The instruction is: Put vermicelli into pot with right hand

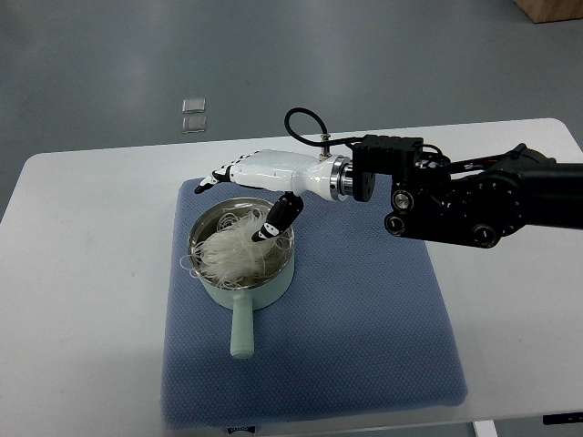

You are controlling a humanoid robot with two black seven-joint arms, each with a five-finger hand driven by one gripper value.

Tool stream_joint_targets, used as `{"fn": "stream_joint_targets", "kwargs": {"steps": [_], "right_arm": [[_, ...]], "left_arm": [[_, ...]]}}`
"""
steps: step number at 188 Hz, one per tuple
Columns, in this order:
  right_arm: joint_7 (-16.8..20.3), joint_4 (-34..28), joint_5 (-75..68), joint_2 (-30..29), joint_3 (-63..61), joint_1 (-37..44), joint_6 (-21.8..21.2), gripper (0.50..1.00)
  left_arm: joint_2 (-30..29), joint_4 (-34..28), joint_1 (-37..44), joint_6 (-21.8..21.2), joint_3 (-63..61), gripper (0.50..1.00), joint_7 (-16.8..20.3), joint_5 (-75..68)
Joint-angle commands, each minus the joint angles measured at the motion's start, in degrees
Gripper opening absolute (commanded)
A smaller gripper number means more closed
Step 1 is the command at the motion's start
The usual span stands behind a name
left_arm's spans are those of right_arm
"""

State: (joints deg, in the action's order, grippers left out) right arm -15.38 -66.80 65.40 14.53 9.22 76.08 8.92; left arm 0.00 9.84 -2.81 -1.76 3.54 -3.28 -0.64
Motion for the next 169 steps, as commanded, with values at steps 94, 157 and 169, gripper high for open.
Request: {"fn": "stream_joint_targets", "kwargs": {"steps": [94,157,169], "right_arm": [[2.99,14.58,-34.01,6.83,-30.84,-16.57,2.68,0.858],[4.92,20.21,-48.43,5.16,-40.77,-27.03,2.15,0.901],[5.01,20.21,-51.42,4.81,-40.77,-28.0,2.24,0.915]], "left_arm": [[0.0,-0.43,-0.53,0.0,-0.11,1.0,0.02,0.02],[0.0,-0.43,-0.44,0.09,-0.11,1.0,0.02,0.02],[0.0,-0.43,-0.53,0.09,-0.11,1.0,0.02,0.02]]}}
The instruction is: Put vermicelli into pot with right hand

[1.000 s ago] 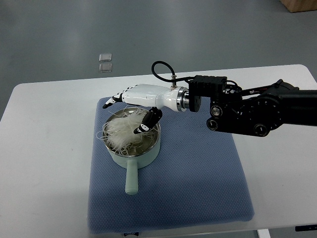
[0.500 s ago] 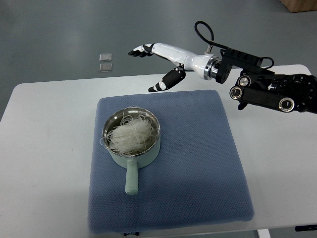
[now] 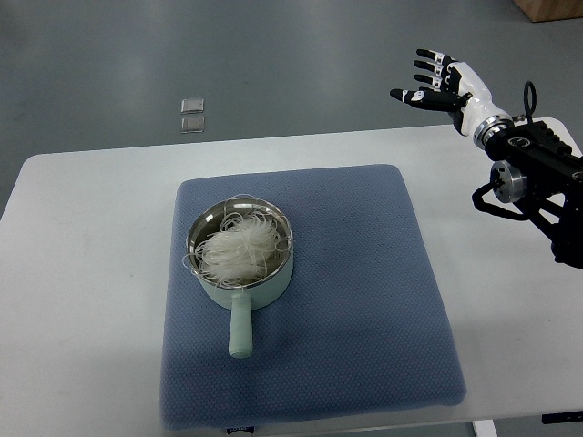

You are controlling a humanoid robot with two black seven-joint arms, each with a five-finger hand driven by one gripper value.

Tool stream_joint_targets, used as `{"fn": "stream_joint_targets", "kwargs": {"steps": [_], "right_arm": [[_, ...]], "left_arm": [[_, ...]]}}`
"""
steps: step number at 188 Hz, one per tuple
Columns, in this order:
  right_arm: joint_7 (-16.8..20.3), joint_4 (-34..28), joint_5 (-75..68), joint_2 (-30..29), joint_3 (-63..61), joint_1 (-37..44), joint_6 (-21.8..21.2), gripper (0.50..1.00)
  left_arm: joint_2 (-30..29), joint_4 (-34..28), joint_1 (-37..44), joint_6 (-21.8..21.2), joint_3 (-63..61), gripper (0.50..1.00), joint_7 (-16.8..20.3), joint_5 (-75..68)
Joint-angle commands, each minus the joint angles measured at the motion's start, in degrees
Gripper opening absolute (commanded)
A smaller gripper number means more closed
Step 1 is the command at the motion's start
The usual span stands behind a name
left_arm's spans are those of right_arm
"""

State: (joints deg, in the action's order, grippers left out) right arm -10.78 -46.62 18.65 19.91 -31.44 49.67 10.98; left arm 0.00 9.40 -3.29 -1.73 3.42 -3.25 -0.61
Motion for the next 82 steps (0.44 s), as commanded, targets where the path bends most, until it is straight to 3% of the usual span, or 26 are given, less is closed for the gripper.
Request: {"fn": "stream_joint_targets", "kwargs": {"steps": [1,82], "right_arm": [[0.41,0.03,-4.67,-0.57,-0.11,-1.59,0.19,0.915],[-0.3,1.09,-7.57,-3.56,-2.57,-4.14,0.62,0.921]], "left_arm": [[0.0,0.01,-0.05,0.06,0.0,1.0,0.0,0.0],[0.0,-0.08,-0.05,0.06,0.0,1.0,0.0,0.0]]}}
